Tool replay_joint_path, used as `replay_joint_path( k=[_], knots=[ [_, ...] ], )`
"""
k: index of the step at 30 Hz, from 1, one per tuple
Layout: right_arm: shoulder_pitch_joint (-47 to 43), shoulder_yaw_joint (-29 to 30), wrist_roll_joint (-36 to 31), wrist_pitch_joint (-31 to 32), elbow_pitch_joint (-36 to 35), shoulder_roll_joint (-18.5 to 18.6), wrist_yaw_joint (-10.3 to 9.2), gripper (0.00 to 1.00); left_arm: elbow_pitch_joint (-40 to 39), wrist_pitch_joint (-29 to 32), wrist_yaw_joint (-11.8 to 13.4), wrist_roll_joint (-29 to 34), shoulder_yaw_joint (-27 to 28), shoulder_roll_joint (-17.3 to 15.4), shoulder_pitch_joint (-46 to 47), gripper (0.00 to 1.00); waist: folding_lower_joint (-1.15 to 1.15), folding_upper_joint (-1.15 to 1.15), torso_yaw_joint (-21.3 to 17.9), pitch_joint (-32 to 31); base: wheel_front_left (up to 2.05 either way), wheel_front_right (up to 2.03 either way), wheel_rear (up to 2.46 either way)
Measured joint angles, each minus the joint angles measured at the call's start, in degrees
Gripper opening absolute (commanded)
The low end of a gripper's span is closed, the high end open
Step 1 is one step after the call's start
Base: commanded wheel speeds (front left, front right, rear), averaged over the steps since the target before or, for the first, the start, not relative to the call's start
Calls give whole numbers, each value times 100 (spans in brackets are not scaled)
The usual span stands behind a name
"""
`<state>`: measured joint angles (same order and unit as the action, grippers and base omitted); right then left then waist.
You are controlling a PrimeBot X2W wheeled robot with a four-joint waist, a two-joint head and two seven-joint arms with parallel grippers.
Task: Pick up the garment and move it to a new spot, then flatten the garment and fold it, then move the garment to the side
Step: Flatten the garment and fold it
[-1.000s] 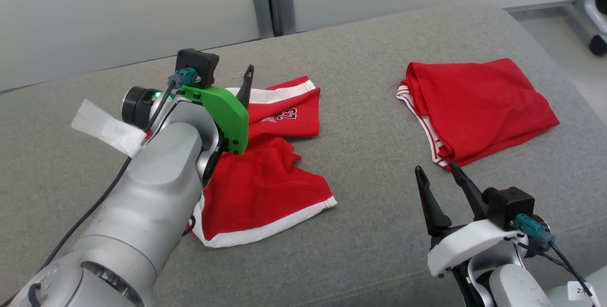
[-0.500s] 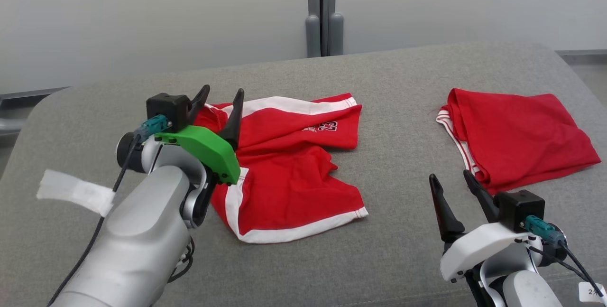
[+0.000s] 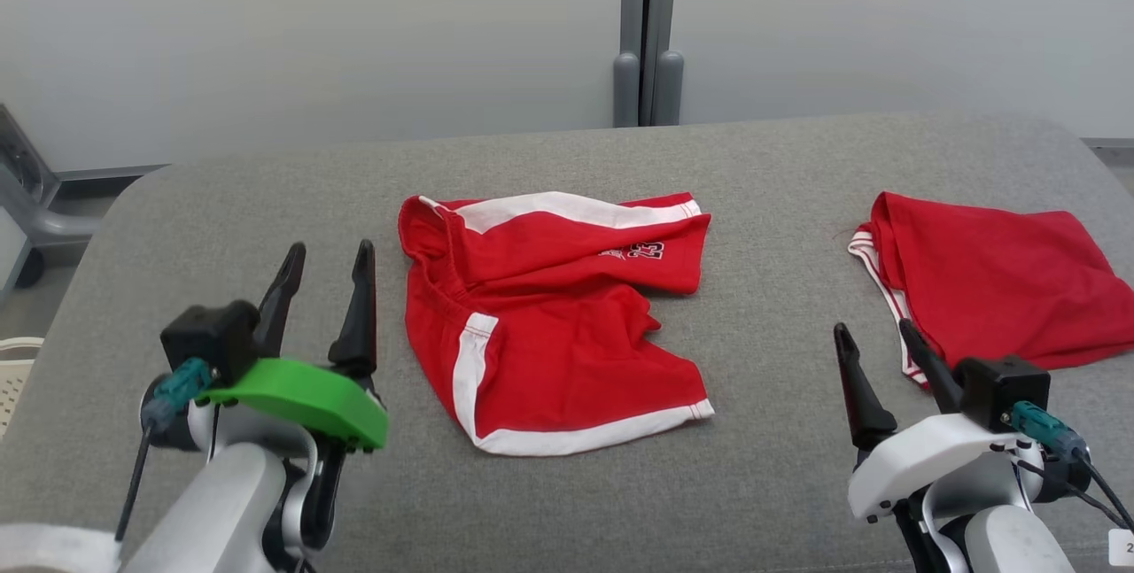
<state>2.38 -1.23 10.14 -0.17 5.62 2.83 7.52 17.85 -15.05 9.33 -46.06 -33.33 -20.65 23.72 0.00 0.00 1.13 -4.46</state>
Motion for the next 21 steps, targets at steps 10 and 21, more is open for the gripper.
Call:
replay_joint_path(
  k=[10,21],
  knots=[
    [-176,338,85,-277,240,0,0,100,-1018,-8,311,102,289,-327,-1293,100,0,0,146,-131,0,0,0],
    [-226,471,146,-296,645,-2,0,100,-1302,133,438,55,358,-582,-2203,100,0,0,101,-318,0,0,0]
  ],
)
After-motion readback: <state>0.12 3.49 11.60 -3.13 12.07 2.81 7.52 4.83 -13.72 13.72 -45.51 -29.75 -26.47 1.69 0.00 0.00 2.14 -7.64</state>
